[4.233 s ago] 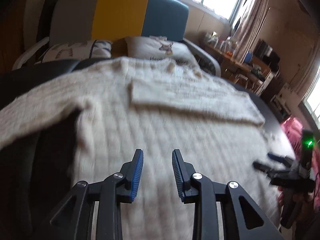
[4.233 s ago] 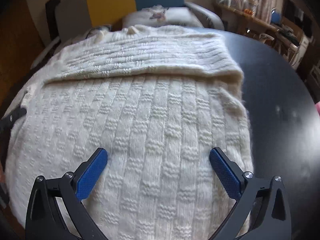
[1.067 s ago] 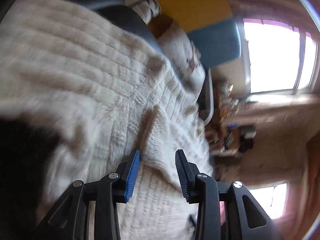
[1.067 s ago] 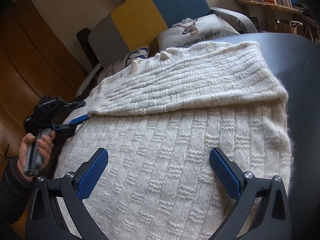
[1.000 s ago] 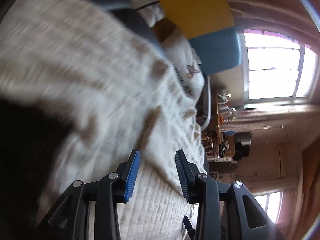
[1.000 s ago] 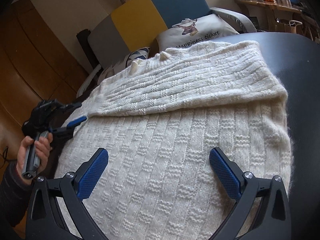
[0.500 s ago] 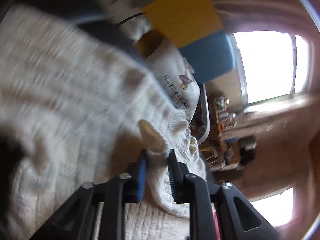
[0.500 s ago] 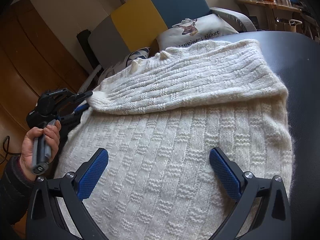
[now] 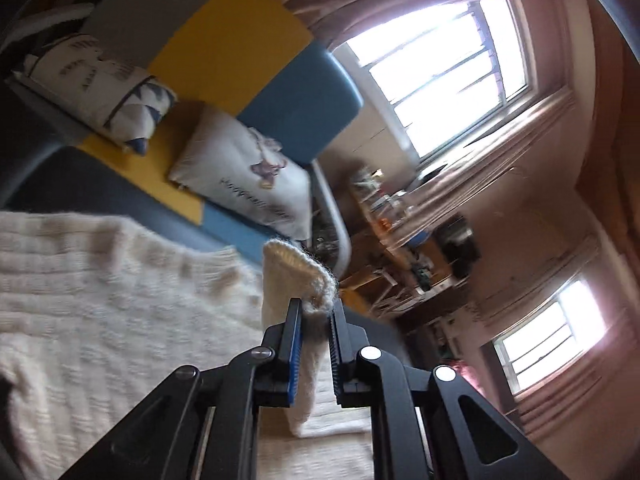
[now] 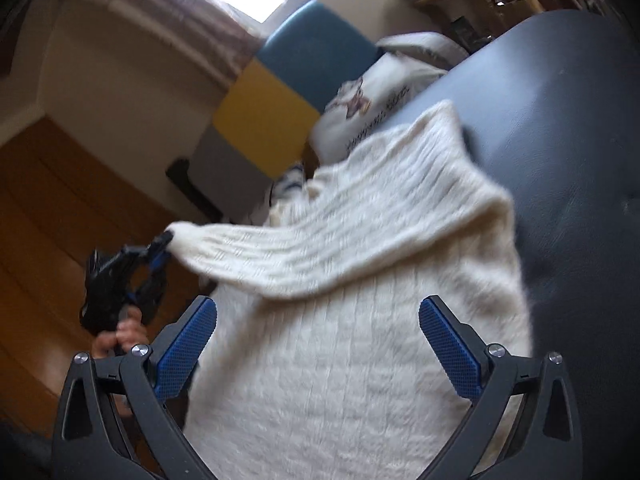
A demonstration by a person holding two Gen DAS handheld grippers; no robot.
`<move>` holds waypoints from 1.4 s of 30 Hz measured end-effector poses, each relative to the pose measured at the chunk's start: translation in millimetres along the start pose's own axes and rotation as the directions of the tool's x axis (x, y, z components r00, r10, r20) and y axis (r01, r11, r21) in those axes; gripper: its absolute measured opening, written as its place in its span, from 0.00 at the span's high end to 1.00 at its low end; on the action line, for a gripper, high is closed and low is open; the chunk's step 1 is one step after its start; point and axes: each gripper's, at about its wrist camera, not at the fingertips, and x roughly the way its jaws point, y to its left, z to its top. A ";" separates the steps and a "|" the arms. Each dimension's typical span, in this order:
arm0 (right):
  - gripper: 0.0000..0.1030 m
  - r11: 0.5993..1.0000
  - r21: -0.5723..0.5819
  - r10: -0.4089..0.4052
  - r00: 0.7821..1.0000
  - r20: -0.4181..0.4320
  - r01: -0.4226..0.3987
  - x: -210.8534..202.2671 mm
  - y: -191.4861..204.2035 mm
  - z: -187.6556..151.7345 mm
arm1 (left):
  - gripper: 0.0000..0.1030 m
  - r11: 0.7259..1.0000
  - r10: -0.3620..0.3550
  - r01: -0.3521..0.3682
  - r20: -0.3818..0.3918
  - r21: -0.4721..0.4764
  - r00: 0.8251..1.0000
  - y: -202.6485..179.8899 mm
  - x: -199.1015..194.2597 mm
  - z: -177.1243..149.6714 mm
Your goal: Fold clothes
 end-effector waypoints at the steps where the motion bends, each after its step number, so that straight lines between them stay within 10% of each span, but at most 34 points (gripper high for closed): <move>1: 0.00 0.999 0.034 0.012 1.000 0.010 -0.013 1.8 -4.8 5.0 | 0.89 1.000 -0.020 0.020 0.000 -0.005 1.000 -4.4 0.2 2.0; 10: 0.00 0.950 0.290 0.086 0.988 0.126 -0.119 17.2 -45.3 32.5 | 0.97 0.984 -0.170 0.166 0.054 0.063 0.984 -70.6 0.9 34.9; 15: 0.00 0.942 0.328 0.032 0.989 0.143 -0.078 7.4 -51.7 40.0 | 0.97 0.985 -0.117 0.110 0.046 0.137 0.992 -85.3 0.5 42.0; 25: 0.00 0.976 0.215 0.008 0.996 0.085 -0.026 0.2 -33.6 24.5 | 0.79 0.969 0.138 -0.149 -0.069 -0.198 0.988 71.4 -37.2 -13.5; 32: 0.00 0.991 0.135 -0.015 1.000 0.015 0.013 20.8 -9.5 10.4 | 0.76 0.877 0.107 -0.140 -0.097 -0.460 0.989 140.9 -49.0 -62.8; 42: 0.00 0.997 0.067 -0.042 0.998 -0.039 0.045 36.3 7.4 1.4 | 0.70 0.839 0.070 -0.091 -0.060 -0.536 0.996 140.5 -6.8 -63.7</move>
